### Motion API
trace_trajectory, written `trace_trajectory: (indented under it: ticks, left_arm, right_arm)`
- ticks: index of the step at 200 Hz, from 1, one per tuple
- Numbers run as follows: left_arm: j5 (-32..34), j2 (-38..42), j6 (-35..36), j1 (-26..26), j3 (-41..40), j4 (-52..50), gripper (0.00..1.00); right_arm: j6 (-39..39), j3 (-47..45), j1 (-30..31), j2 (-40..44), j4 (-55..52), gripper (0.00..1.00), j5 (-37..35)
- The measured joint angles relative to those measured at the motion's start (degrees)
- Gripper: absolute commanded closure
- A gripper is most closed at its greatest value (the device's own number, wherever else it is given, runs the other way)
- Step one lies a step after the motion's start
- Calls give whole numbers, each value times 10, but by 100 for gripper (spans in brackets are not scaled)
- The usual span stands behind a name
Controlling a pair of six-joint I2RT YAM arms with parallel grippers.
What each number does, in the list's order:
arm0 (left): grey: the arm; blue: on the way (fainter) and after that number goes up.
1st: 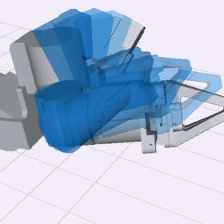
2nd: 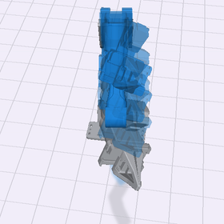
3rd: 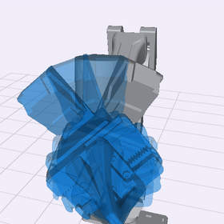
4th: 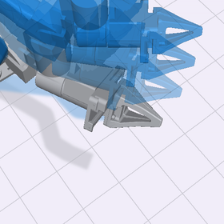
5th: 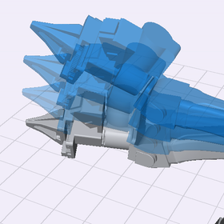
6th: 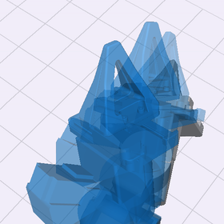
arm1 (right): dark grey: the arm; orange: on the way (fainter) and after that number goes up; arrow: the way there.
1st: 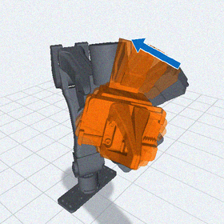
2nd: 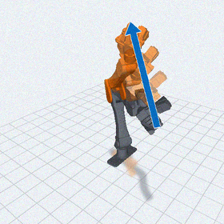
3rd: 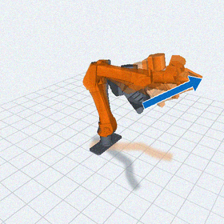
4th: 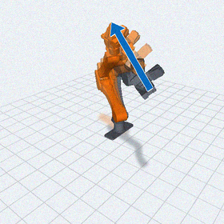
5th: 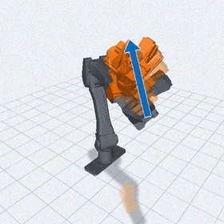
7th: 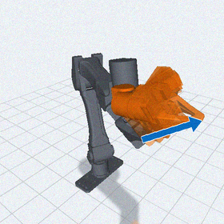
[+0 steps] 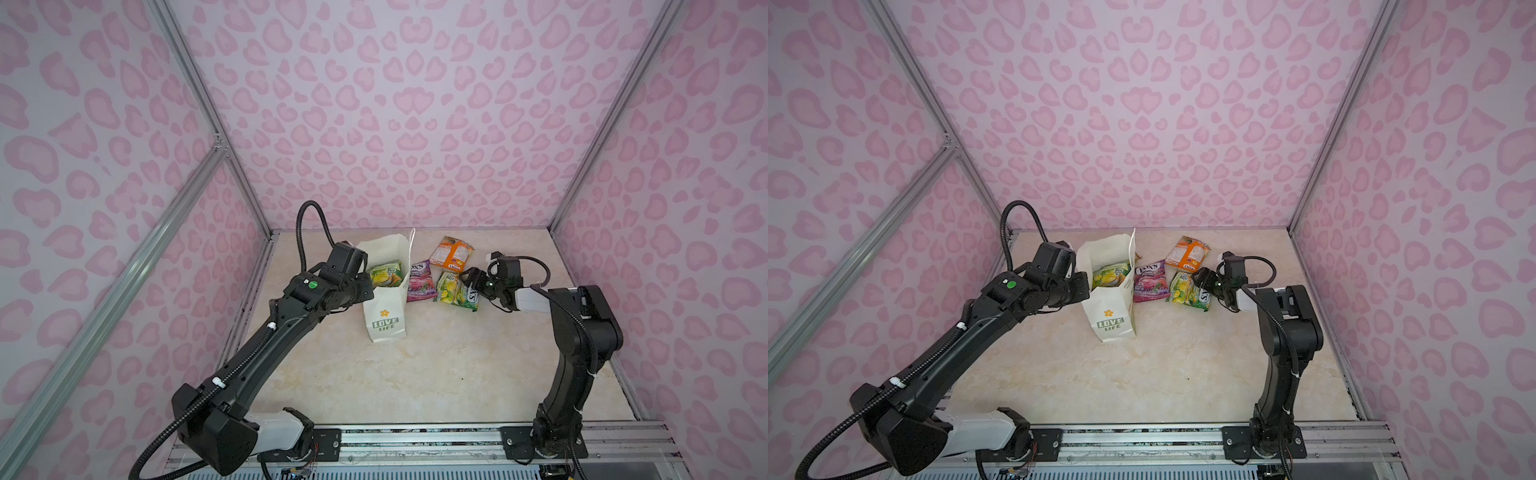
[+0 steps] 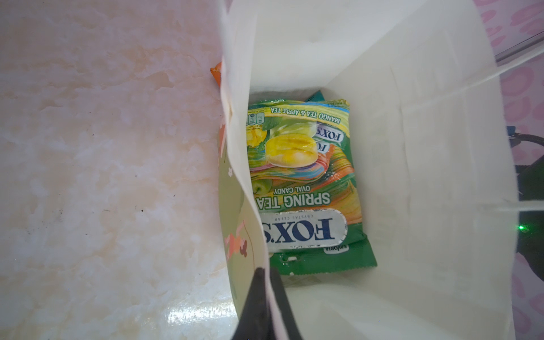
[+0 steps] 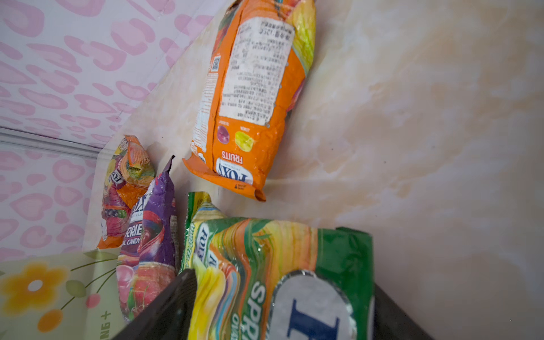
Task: Place the snacks into the paper bag
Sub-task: Pick up the snack from the top-center of the table.
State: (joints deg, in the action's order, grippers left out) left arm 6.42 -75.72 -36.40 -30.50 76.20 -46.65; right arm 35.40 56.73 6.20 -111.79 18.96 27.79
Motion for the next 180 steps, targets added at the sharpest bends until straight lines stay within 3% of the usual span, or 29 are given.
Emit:
trace_trajectory:
  ticks: [82, 180]
  left_arm:
    - [0, 1, 0, 0, 0, 0, 97]
    - [1, 9, 0, 0, -8, 0, 97]
  right_arm:
    - [9, -40, 20, 37, -7, 80, 2]
    - [4, -87, 38, 174, -46, 96, -11]
